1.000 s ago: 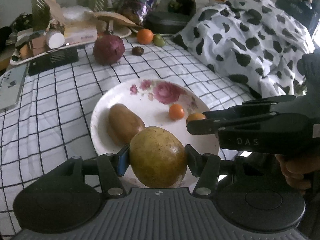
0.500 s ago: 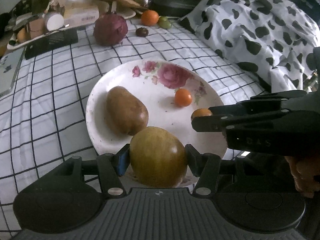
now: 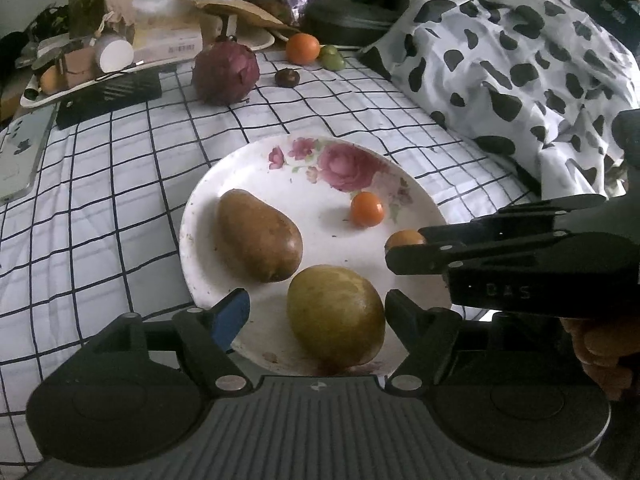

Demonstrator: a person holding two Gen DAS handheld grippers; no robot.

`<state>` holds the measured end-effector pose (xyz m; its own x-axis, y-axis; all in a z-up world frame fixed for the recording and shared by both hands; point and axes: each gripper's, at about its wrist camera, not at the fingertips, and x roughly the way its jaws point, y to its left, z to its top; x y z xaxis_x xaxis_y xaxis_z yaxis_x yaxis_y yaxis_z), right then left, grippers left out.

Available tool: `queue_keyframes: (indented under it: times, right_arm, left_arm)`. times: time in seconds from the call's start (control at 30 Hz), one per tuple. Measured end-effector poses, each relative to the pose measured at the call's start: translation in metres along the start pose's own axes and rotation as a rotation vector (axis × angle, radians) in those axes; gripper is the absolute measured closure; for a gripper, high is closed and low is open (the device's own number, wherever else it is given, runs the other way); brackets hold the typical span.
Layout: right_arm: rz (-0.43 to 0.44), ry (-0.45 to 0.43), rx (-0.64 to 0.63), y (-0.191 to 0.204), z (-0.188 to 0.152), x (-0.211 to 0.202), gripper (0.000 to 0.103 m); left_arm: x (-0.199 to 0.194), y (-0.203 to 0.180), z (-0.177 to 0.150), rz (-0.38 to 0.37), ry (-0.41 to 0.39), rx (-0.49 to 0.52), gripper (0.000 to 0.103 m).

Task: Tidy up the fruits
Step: 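Lower the yellow fruit onto the plate and open the left tool while the right tool releases its orange fruit, then move both open tools from the plate toward the red onion and dark fruit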

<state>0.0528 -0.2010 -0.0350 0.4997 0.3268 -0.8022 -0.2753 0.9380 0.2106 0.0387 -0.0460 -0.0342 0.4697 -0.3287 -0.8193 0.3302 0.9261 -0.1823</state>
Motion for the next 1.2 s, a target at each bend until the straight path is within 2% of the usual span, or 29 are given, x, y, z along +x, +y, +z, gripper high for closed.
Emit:
queue_keyframes:
  times: [0.27, 0.33, 0.6, 0.67, 0.73, 0.8, 0.93, 1.2]
  right_arm:
    - [-0.011, -0.009, 0.002, 0.000, 0.000, 0.000, 0.070]
    - [-0.016, -0.032, 0.006, -0.001, 0.001, -0.004, 0.053]
    - [-0.028, -0.089, 0.043, -0.006, 0.004, -0.011, 0.039]
    - [-0.037, -0.103, 0.050, -0.007, 0.005, -0.013, 0.031]
    - [-0.054, -0.115, 0.054, -0.008, 0.005, -0.014, 0.019]
    - [-0.070, -0.127, 0.058, -0.009, 0.005, -0.015, 0.013]
    - [-0.092, -0.144, 0.072, -0.011, 0.007, -0.017, 0.004]
    - [-0.124, -0.150, 0.081, -0.013, 0.007, -0.017, 0.000]
  left_arm:
    - [-0.005, -0.005, 0.001, -0.031, -0.015, 0.025, 0.030]
    - [-0.007, -0.005, 0.002, -0.033, -0.020, 0.026, 0.029]
    - [-0.014, 0.003, 0.006, -0.033, -0.051, -0.006, 0.030]
    - [-0.016, 0.005, 0.007, -0.027, -0.059, -0.015, 0.030]
    - [-0.017, 0.007, 0.007, -0.021, -0.066, -0.023, 0.030]
    - [-0.018, 0.008, 0.008, -0.013, -0.073, -0.030, 0.029]
    - [-0.021, 0.011, 0.008, 0.019, -0.095, -0.039, 0.029]
    - [-0.025, 0.017, 0.010, 0.072, -0.127, -0.061, 0.029]
